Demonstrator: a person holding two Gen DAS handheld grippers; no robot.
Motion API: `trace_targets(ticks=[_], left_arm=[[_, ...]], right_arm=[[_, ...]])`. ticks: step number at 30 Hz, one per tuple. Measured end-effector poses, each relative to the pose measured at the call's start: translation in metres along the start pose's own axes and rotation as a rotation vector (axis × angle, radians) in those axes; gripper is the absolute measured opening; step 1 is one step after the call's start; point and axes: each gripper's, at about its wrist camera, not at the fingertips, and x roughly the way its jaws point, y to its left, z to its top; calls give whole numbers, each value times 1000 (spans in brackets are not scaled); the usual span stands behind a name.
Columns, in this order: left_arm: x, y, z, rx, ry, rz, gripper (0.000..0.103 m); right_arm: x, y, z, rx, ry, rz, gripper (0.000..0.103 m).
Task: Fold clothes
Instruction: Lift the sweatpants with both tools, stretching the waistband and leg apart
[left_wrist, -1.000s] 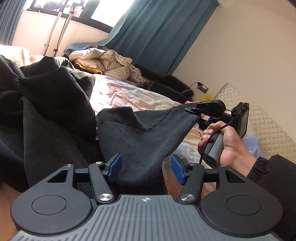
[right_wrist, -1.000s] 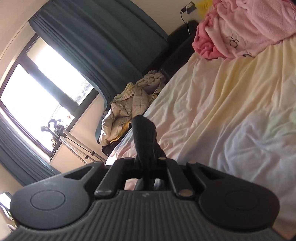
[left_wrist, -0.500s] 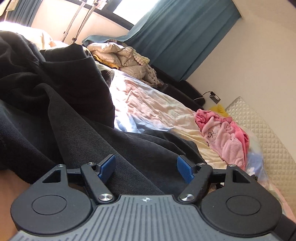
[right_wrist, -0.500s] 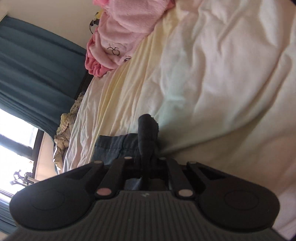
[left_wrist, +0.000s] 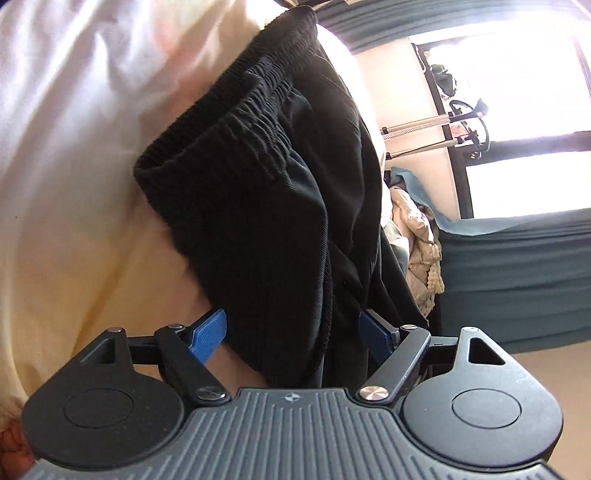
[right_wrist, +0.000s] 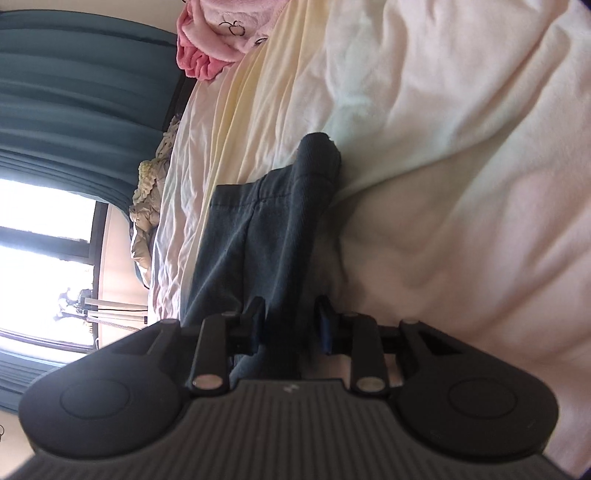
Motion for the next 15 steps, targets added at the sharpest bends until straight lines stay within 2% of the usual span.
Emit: trace_targets(ticks=[3,10,13,15], left_arm=[[2,14,11,-79,-27,42,82],[29,36,36,-231,-21,9,81],[41,38,46,-246,-19,-1,74],[46,34,49,-212,-26,7,61]], right_arm=[[-4,6,9,-34,2,-3,39],[-6,12,24,-64,-20,-1,45],[-2,19,33,-143,-20,-2,49],[1,25,39,-200,-23,-7,49]])
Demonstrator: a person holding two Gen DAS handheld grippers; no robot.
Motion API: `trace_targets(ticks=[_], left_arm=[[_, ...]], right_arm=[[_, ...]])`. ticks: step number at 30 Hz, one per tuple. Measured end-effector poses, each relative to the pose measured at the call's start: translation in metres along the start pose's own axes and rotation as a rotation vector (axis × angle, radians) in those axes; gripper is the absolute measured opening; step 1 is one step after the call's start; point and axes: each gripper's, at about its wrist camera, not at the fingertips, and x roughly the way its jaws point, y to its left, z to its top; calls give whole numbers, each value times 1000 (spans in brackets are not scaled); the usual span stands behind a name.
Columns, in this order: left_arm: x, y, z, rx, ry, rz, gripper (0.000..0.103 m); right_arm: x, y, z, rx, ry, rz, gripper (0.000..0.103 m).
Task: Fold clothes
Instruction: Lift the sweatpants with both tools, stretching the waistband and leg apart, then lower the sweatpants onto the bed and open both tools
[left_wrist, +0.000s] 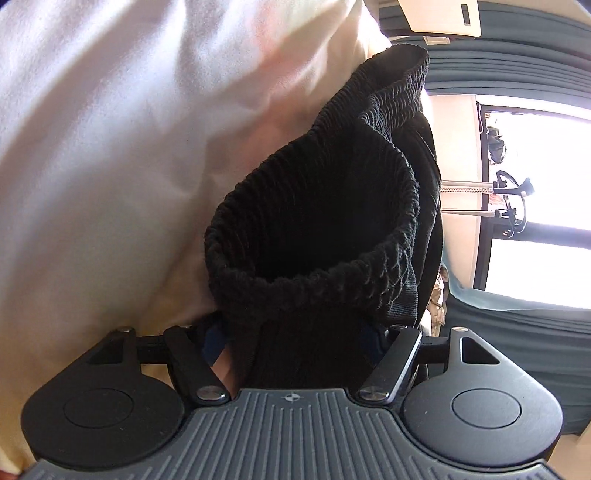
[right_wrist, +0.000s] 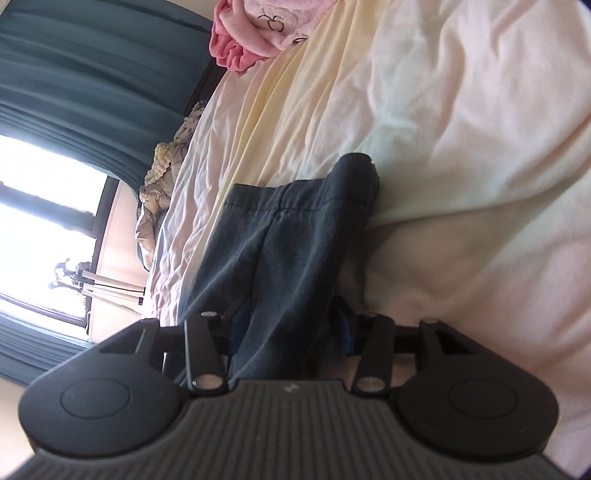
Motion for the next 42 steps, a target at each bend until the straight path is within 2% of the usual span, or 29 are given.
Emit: trace_targets(ticks=[2,3,4,6,8,12,16,17,19,20,22,25,28,30,32,33,34,36,37,40,42], left_arm=[[3,-8,-4,67,-24,26,39],[4,-12,-5,95,-37,27,34],[3,-15,-5,118,-50,18,29],[0,-21,-8,165,-83,1,23],[-5,-26,-10,190,-115,-25,20],[-24,-45,-4,276,-164,-62,17],[-79,-66,22,278,-239,-120,15],[-91,-68,28,279,-252,-118,14],[-103,-64,36,287,-253,-84,14],[-109,-61,40,291,-252,-64,14],[-111,-49,45,281,-233,-32,14],[-111,-23,48,247,-203,7,14],[-106,-11,52,250,-204,9,15],[-110,-5,50,263,-210,17,16],[-111,-3,48,278,-215,28,16],[-111,-4,47,286,-217,31,16],[-112,-5,46,293,-218,34,16],[-113,-7,44,311,-218,40,16],[-113,-8,43,320,-218,43,16],[-114,-7,41,335,-216,45,17],[-114,-3,39,334,-217,44,18]], right_arm=[[4,4,7,-33,-17,-4,47],[6,5,10,-34,-27,-13,40],[8,5,14,-30,-37,-25,24],[14,3,19,0,-59,-23,10],[17,-1,21,53,-77,4,6],[8,12,39,28,-137,38,5],[-19,29,65,7,-263,127,5],[-26,32,66,-9,-303,133,5],[-28,32,74,-1,-336,89,5],[-28,28,79,21,-338,64,5],[-24,9,72,126,-268,3,5],[-11,-26,59,258,-183,-21,7],[-12,-51,59,357,-174,11,10],[-10,-49,66,329,-165,17,14],[-9,-40,70,241,-161,-10,14],[-7,-34,74,201,-165,-9,10],[-8,-29,79,187,-179,17,5],[-19,-19,84,188,-230,113,5],[-26,-6,86,142,-257,125,5],[-41,28,92,-20,-346,92,5],[-33,19,97,-1,-321,18,5]])
